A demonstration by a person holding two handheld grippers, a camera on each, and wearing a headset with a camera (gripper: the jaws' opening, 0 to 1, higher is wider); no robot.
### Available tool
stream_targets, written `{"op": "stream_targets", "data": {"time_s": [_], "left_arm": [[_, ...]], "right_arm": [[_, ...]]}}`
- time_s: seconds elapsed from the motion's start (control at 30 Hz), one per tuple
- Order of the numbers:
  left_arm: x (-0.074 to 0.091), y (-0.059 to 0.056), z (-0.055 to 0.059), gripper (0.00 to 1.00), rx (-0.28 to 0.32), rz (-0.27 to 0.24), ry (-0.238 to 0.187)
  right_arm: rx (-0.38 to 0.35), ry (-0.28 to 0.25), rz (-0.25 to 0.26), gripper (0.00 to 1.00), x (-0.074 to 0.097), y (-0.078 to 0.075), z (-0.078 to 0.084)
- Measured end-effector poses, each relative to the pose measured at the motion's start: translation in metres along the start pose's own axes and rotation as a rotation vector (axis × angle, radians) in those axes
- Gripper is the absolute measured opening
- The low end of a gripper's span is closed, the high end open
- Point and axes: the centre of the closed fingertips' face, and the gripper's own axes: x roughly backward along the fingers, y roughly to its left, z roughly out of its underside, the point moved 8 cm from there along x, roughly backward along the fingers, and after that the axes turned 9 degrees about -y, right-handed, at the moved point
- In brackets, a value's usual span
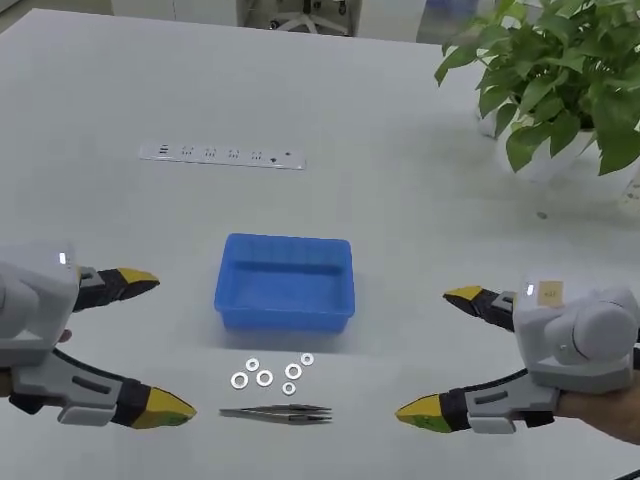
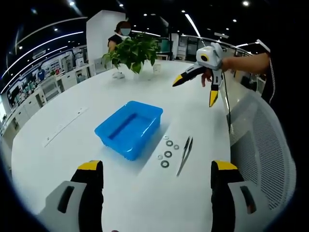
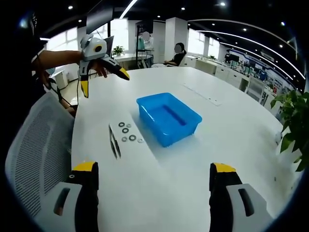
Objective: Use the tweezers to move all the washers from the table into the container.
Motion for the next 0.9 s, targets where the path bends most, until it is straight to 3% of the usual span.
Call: {"op": "stream_targets", "data": {"time_s": [0.53,0.9], "left_arm": [[0.0004,0.0022,-0.0025,0.99,-0.002,-0.006,-0.012],[-0.0056,-0.0016,0.0012,0.98,-0.021,0.015,0.015]], "right_arm": [[0.005,-0.003,0.0,0.97,0.0007,-0.001,-0.0031],[0.025,0.019,-0.02,0.96,-0.0037,0.0013,-0.001]]}}
